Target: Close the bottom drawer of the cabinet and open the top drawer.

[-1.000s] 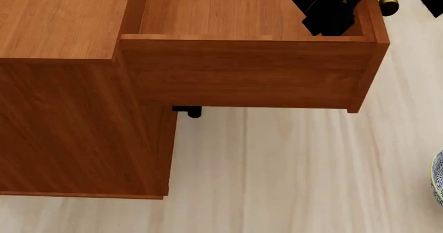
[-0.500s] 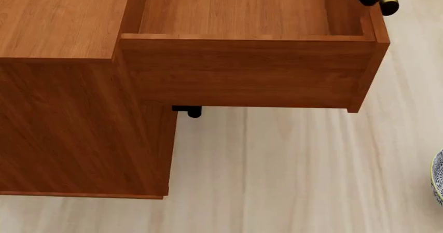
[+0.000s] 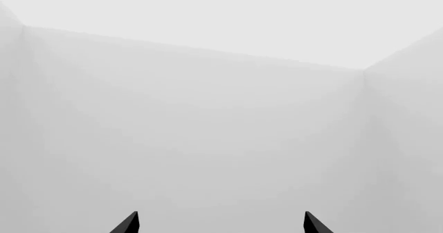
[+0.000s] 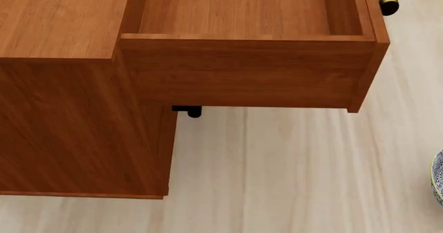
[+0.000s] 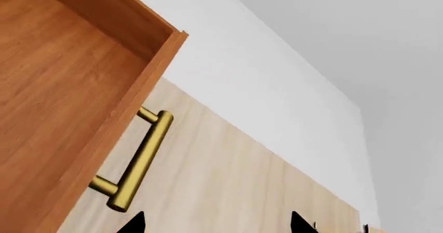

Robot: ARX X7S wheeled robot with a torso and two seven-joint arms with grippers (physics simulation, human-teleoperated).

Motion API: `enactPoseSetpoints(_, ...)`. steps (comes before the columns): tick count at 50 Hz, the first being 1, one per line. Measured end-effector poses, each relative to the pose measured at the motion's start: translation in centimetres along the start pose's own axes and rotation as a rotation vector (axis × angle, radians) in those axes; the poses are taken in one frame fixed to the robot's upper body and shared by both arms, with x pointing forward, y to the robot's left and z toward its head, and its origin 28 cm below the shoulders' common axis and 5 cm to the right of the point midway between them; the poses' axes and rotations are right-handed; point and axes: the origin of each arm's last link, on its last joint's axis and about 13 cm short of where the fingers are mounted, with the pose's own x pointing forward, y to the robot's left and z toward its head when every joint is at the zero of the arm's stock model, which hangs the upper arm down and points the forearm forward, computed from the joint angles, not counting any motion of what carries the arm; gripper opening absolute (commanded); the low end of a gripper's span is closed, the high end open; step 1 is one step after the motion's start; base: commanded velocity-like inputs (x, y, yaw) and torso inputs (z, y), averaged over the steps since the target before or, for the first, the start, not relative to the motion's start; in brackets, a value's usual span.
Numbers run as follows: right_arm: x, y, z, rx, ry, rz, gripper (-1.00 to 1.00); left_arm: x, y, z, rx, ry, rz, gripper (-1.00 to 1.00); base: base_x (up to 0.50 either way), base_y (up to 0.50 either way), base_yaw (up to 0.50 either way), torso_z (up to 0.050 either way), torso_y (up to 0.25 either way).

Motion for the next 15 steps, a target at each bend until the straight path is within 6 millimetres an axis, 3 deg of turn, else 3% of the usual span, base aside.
enactPoseSetpoints(15,-2.9,-0.5,-3.9,0.156,-0.057,-0.098,1.0,0.0,0.0,0.1,-0.004,-0.003,-0.006,1.0,0.0,0.0,0.0,0.0,0.0)
